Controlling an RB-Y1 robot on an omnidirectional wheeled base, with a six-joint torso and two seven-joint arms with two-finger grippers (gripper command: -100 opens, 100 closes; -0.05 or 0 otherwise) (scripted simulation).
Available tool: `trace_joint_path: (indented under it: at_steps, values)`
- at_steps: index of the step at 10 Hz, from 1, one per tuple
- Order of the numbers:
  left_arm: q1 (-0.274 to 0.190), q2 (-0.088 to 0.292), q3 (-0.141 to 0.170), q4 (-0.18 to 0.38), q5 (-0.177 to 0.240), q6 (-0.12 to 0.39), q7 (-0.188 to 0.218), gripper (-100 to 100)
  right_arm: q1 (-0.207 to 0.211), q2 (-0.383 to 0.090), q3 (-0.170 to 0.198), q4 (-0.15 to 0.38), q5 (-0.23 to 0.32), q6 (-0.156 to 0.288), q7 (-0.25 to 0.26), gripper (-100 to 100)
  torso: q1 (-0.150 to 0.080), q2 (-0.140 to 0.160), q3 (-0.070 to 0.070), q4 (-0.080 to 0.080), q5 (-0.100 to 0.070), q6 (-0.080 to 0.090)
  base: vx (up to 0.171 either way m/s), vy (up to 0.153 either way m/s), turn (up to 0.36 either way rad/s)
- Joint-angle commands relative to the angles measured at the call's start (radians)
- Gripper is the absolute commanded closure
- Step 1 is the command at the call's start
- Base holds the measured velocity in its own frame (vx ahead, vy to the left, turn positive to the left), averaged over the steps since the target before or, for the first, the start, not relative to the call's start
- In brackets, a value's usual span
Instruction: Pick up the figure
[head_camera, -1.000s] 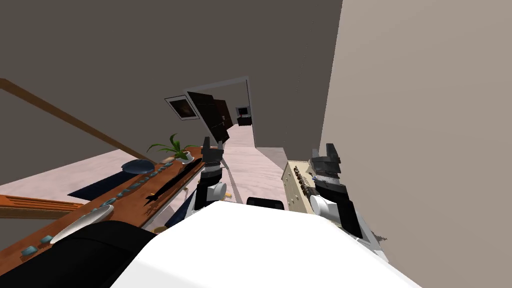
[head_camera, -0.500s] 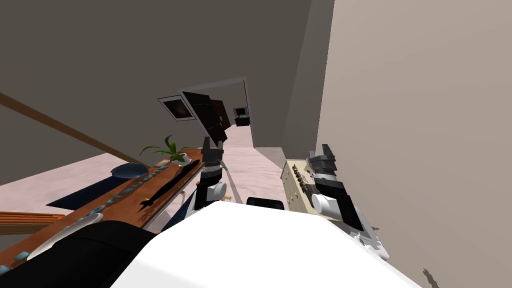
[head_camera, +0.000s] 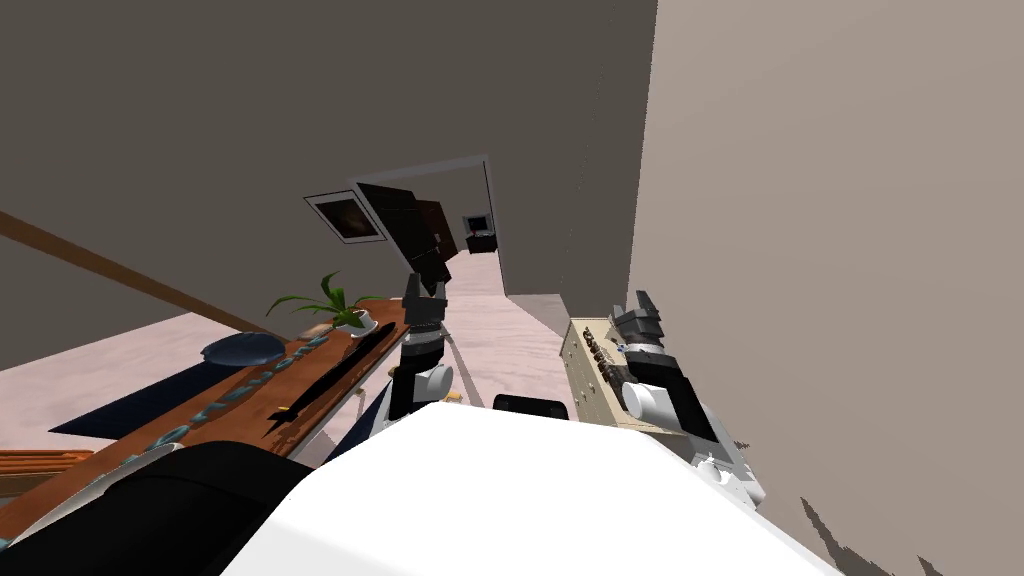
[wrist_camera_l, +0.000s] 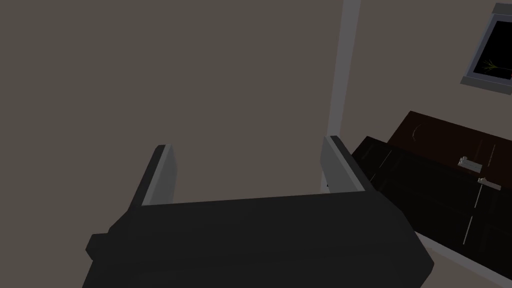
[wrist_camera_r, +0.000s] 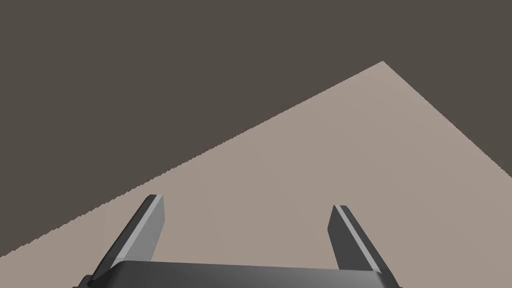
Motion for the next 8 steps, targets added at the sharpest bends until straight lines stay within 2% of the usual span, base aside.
trace_joint_path:
  at_steps: [1, 2, 3, 4, 5, 6, 7, 8]
  values:
    - [0.0, 0.0, 0.0, 0.0, 0.0, 0.0, 0.0, 0, -0.004, -0.003, -0.004, 0.011, -0.006, 0.036, -0.017, -100, 0.0, 0.0, 0.0, 0.0, 0.0, 0.0, 0.002, 0.02, -0.052]
    - [0.0, 0.0, 0.0, 0.0, 0.0, 0.0, 0.0, 0, -0.019, -0.008, -0.013, 0.03, -0.017, 0.076, -0.045, -100, 0.0, 0.0, 0.0, 0.0, 0.0, 0.0, 0.005, 0.026, -0.087]
    - [0.0, 0.0, 0.0, 0.0, 0.0, 0.0, 0.0, 0, -0.019, -0.008, -0.013, 0.03, -0.017, 0.09, -0.045, -100, 0.0, 0.0, 0.0, 0.0, 0.0, 0.0, 0.007, 0.025, -0.057]
    - [0.0, 0.0, 0.0, 0.0, 0.0, 0.0, 0.0, 0, -0.034, -0.012, -0.022, 0.051, -0.028, 0.127, -0.074, -100, 0.0, 0.0, 0.0, 0.0, 0.0, 0.0, 0.014, 0.024, -0.099]
    - [0.0, 0.0, 0.0, 0.0, 0.0, 0.0, 0.0, 0, -0.034, -0.012, -0.022, 0.051, -0.028, 0.145, -0.074, -100, 0.0, -0.001, 0.0, 0.0, 0.0, 0.0, 0.01, 0.022, -0.045]
    - [0.0, 0.0, 0.0, 0.0, 0.0, 0.0, 0.0, 0, -0.049, -0.015, -0.033, 0.073, -0.04, 0.179, -0.103, -100, 0.0, -0.001, 0.0, 0.0, 0.0, 0.0, 0.014, 0.022, -0.099]
    - [0.0, 0.0, 0.0, 0.0, 0.0, 0.0, 0.0, 0, -0.049, -0.015, -0.033, 0.073, -0.04, 0.202, -0.103, -100, 0.0, -0.001, -0.001, 0.0, 0.0, 0.0, 0.014, 0.023, -0.044]
    - [0.0, 0.0, 0.0, 0.0, 0.0, 0.0, 0.0, 0, -0.065, -0.019, -0.043, 0.097, -0.052, 0.24, -0.132, -100, 0.0, -0.001, -0.001, 0.0, 0.0, 0.0, 0.022, 0.027, -0.099]
